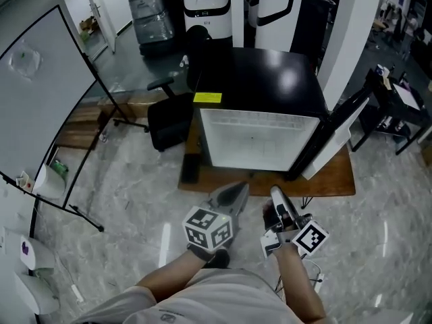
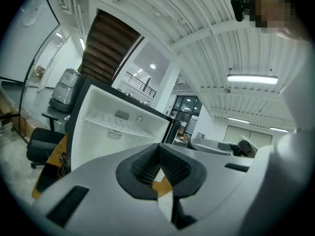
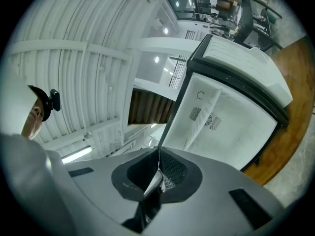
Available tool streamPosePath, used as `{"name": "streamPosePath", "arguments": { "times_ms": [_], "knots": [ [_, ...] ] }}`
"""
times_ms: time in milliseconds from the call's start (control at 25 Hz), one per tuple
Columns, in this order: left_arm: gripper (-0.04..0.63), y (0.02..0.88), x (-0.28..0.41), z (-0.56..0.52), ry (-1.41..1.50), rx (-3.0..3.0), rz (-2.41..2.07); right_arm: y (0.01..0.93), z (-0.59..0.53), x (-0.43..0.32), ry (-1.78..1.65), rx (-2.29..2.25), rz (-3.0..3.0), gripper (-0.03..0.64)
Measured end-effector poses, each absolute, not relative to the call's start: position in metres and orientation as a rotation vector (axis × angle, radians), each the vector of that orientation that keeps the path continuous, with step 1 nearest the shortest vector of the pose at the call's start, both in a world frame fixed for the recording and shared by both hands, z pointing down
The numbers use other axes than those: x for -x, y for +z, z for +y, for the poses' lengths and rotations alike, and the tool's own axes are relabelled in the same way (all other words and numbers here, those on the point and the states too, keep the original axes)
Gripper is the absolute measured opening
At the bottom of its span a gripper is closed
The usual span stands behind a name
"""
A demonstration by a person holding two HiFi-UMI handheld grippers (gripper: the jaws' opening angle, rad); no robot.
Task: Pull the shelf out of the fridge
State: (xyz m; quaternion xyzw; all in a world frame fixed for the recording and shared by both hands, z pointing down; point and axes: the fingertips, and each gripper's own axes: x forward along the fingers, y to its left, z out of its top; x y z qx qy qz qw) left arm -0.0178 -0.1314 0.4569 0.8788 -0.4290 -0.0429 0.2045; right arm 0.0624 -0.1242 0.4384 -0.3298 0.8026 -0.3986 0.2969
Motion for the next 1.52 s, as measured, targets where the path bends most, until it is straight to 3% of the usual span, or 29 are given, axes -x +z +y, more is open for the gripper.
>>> {"name": "streamPosePath", "arguments": {
  "times_ms": [800,920,1520],
  "knots": [
    [0.006,0.477,0.048,-0.224,-0.05,-2.513,-0.964,0.512,-0.312,-0.036,-1.152,1.046,1.81,0.03],
    [0.006,0.478,0.05,-0.235,-0.038,-2.509,-0.982,0.524,-0.33,-0.035,-1.2,1.029,1.762,0.085],
    [0.006,0.496,0.052,-0.26,0.012,-2.455,-1.024,0.54,-0.398,-0.03,-1.26,0.954,1.677,0.1]
  ]
}}
